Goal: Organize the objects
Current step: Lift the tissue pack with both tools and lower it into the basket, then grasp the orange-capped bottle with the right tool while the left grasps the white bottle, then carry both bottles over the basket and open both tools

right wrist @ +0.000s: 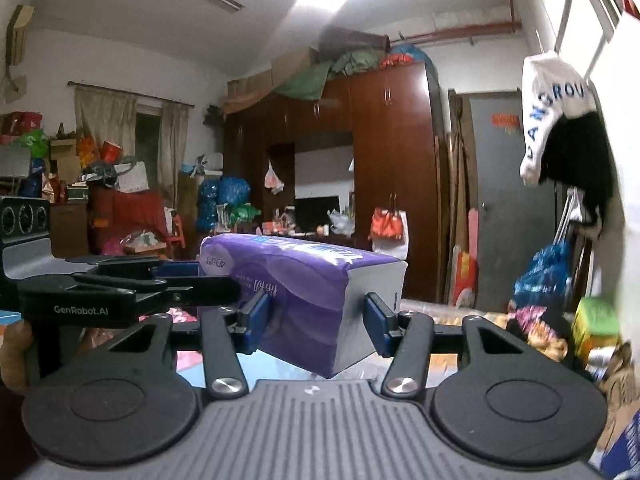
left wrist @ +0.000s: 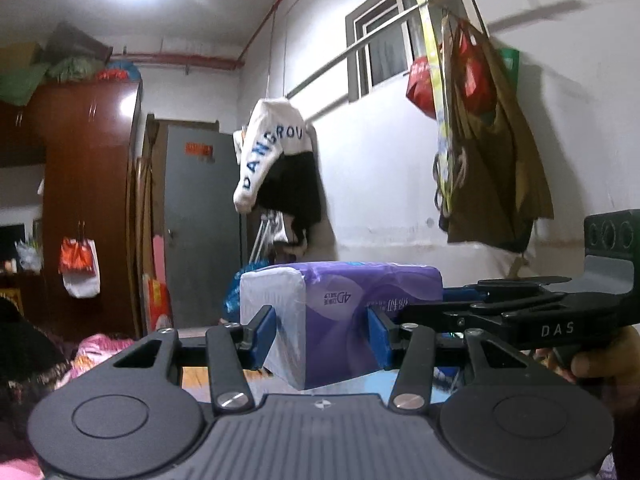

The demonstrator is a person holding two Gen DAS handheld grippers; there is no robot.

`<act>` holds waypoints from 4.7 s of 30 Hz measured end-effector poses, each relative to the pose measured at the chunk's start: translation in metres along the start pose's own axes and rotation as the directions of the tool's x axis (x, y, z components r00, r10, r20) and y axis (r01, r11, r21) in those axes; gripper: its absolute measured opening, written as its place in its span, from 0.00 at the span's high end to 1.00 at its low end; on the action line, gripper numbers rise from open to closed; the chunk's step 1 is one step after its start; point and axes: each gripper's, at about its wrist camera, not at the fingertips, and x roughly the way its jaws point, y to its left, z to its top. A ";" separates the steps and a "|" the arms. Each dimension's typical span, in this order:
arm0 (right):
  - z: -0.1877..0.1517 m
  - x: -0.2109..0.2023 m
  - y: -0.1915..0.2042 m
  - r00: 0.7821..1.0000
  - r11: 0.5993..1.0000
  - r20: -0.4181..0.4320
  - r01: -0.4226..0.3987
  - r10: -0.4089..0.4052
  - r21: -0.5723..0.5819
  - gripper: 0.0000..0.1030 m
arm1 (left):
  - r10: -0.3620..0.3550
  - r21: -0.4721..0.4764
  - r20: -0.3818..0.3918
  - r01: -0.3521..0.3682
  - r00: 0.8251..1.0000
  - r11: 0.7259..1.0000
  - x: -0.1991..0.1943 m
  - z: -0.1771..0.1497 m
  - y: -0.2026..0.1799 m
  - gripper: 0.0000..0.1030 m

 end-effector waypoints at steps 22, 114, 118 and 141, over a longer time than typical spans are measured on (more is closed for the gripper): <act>-0.028 0.124 -0.050 0.980 0.993 -0.161 0.114 -0.118 -0.034 0.50 | 0.057 -0.116 -0.168 -0.077 0.984 0.990 0.148 -0.021 0.080 0.49; -0.115 0.024 -0.040 0.899 0.924 -0.308 0.361 -0.310 0.124 0.13 | 0.310 0.003 -0.293 -0.324 0.904 0.946 -0.007 -0.117 0.014 0.40; -0.103 0.008 -0.046 0.911 0.919 -0.265 0.362 -0.315 0.153 0.13 | 0.295 -0.032 -0.284 -0.316 0.912 0.948 -0.012 -0.112 0.022 0.40; -0.003 0.094 -0.034 0.939 0.956 -0.179 0.288 -0.294 -0.060 0.13 | 0.260 -0.153 -0.344 -0.327 0.902 0.932 0.106 0.008 0.099 0.43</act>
